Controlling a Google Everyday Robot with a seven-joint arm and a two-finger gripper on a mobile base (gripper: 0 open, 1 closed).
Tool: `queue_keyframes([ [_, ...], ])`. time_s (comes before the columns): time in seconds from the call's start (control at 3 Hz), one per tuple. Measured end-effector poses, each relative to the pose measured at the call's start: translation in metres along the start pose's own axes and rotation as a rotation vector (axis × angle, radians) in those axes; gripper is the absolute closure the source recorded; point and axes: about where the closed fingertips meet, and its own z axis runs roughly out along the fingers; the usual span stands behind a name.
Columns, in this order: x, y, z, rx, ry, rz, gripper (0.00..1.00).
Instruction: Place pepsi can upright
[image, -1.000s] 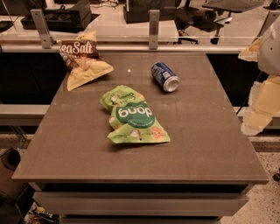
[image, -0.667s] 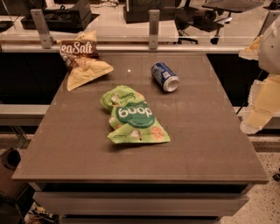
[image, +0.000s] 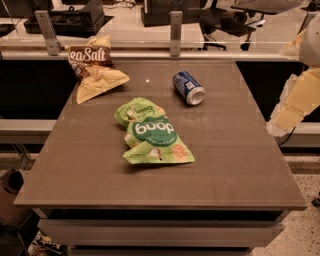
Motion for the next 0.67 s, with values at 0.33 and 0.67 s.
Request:
queue_keyframes([
  [0.33,-0.013,-0.010,0.002,0.008,-0.005,0.120,0.00],
  [0.67,-0.034,-0.018,0.009,0.037,0.026,0.233,0.00],
])
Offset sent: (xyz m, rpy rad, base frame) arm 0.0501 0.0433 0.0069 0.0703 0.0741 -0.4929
